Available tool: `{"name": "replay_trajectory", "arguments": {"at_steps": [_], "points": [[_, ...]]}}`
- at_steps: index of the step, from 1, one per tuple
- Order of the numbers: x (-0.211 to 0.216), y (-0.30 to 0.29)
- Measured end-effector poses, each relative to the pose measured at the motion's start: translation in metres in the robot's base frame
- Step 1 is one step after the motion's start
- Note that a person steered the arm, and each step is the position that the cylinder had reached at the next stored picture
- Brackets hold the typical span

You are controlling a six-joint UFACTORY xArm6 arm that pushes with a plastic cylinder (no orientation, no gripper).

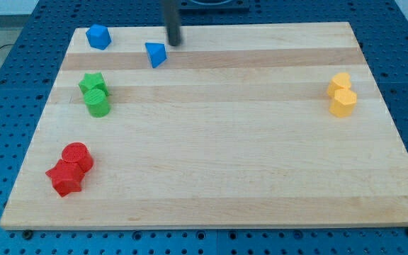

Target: Push the blue triangle into the blue cube

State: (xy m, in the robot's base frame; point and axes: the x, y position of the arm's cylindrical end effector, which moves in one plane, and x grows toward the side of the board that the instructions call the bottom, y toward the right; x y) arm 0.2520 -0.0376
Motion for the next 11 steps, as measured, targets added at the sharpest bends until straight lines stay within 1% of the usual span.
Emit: {"name": "replay_trajectory", "arguments": {"at_steps": [1,2,4,5,6,7,8,9,11], "points": [[0.040,0.037],[0.048,0.008],[0.013,-0.065],[0.003,-0.100],[0.004,-0.106],[0.022,-0.058],[0.046,-0.045],[0.040,-0.071],[0.010,-0.141]]}}
